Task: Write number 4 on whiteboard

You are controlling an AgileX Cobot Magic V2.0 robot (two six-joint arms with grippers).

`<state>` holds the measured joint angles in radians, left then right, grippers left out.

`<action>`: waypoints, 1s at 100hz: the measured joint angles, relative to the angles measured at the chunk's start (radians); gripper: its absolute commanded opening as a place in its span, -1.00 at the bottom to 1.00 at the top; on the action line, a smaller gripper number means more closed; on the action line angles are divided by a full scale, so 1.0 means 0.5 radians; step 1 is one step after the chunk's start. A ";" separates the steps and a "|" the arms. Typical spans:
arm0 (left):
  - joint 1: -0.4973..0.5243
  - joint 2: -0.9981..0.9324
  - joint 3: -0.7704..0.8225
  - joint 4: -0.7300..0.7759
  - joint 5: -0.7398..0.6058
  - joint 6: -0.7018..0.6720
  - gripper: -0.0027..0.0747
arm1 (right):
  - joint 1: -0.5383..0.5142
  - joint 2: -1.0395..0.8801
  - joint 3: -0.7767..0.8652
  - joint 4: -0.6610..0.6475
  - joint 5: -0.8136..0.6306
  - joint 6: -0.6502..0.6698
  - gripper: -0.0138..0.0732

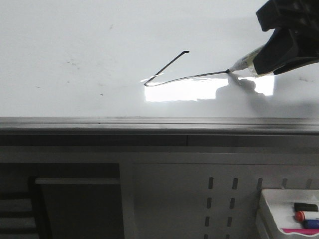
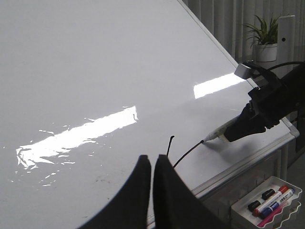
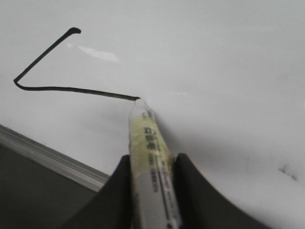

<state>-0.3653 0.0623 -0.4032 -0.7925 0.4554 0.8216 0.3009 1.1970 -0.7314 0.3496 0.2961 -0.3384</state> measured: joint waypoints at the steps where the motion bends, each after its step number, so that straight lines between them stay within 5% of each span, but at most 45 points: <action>1: 0.000 0.000 0.000 0.000 0.000 0.000 -0.98 | 0.000 0.000 0.000 -0.004 -0.001 0.000 -0.82; 48: 0.000 0.000 0.000 0.000 0.000 0.000 -0.98 | 0.212 -0.270 -0.101 0.055 -0.012 0.000 -0.82; 100: 0.000 0.000 0.000 0.000 0.000 0.000 -0.98 | 0.240 0.058 -0.104 0.063 -0.231 0.000 -0.83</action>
<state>-0.3653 0.0623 -0.4032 -0.7925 0.4554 0.8216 0.4211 1.2262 -0.7832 0.3813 0.1804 -0.3384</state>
